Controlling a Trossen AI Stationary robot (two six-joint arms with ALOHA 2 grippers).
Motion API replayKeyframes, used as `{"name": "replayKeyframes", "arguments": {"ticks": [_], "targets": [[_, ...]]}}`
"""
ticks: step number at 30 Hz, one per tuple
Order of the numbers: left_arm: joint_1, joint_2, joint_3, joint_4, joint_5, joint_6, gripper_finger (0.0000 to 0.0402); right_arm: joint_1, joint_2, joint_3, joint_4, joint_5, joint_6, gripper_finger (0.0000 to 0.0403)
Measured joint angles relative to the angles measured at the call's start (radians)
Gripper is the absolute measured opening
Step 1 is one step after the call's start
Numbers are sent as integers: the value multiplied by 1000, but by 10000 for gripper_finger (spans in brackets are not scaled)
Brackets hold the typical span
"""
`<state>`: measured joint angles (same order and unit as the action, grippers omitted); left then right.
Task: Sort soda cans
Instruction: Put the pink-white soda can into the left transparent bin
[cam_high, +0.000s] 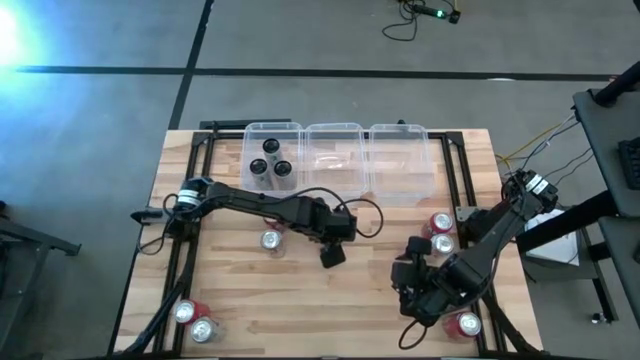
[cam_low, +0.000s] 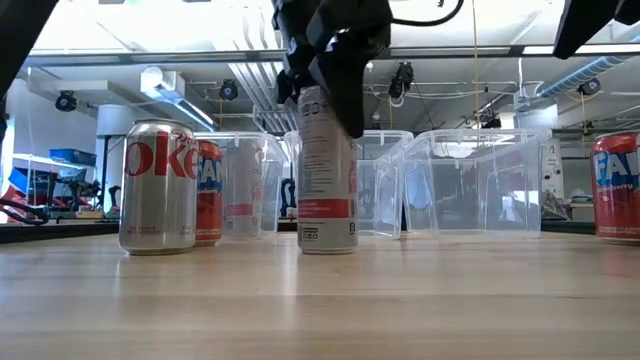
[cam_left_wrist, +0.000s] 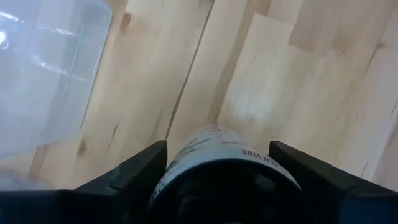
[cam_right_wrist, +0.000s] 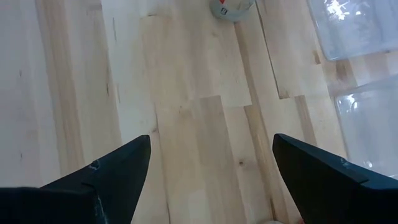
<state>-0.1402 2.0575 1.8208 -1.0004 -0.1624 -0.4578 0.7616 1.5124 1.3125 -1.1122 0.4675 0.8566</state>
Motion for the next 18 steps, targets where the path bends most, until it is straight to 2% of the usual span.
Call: {"name": "replayKeyframes", "arguments": {"ticks": [3,6,14,18], "targets": [[0,-4,0,-16,0,-9,235,7,0,0,0,-4,8,325],[0,-5,0,-22,0,-16,236,9,0,0,0,-4,10,320],[0,-5,0,-50,0,-7,325,25,0,0,1,-4,24,324],[1,-7,0,-63,5,-11,337,29,0,0,1,-4,35,331]]}}
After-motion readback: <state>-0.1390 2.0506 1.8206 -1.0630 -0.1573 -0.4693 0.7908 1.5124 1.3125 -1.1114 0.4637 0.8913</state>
